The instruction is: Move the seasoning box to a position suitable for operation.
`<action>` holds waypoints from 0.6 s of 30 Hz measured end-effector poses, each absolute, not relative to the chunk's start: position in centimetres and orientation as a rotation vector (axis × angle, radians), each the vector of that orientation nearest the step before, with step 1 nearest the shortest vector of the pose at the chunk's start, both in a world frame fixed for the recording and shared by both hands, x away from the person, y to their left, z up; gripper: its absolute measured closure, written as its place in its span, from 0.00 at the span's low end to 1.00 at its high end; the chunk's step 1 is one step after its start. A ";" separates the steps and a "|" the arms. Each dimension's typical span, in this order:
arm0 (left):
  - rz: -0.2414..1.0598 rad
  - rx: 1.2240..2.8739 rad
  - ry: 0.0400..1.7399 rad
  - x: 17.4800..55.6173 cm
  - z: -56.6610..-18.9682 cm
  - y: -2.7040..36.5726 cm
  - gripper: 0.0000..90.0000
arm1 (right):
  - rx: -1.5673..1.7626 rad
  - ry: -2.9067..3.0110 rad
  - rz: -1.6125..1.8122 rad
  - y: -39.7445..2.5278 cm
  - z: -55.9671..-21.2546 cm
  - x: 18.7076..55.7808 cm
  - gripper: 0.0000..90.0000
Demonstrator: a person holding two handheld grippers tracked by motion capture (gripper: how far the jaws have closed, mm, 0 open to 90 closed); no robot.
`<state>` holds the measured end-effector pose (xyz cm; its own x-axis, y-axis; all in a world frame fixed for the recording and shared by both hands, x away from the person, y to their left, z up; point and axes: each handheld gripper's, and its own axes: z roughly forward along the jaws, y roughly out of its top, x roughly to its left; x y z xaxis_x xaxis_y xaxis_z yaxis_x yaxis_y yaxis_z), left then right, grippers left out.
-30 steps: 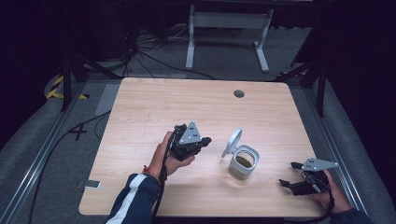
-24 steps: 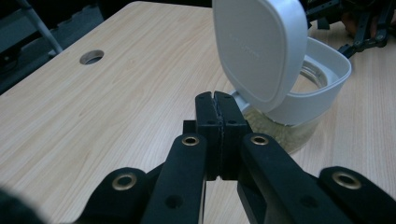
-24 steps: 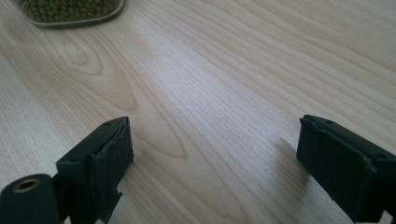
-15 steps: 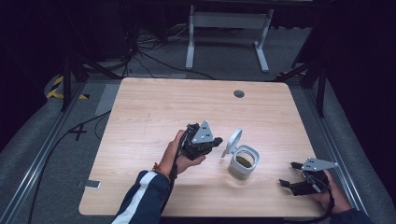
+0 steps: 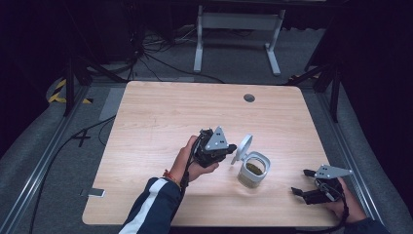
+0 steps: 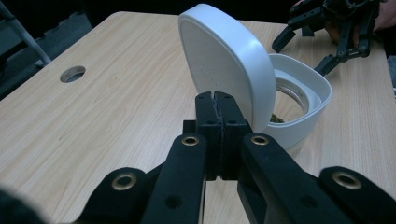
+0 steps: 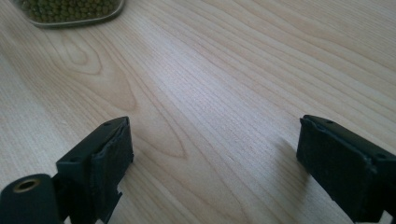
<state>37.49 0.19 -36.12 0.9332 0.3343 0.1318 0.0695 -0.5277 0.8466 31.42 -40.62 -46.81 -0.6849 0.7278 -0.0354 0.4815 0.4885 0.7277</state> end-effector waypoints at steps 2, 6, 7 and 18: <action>0.339 2.111 0.286 37.4 -36.1 0.1 1.00 | 1.015 2.399 1.015 -40.6 -46.8 31.4 0.12; 0.340 2.110 0.280 37.2 -36.1 -0.2 1.00 | 1.015 2.399 1.015 -40.6 -46.8 31.4 0.12; 0.340 2.108 0.274 37.2 -36.1 -0.2 1.00 | 1.015 2.399 1.015 -40.6 -46.8 31.4 0.12; 0.333 2.119 0.244 36.8 -35.7 -1.1 1.00 | 1.015 2.399 1.015 -40.6 -46.8 31.4 0.12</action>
<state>36.80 -1.06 -35.72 0.9430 0.3011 0.1414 0.0442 -0.5346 0.8440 31.41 -40.63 -46.81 -0.6848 0.7278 -0.0354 0.4816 0.4885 0.7277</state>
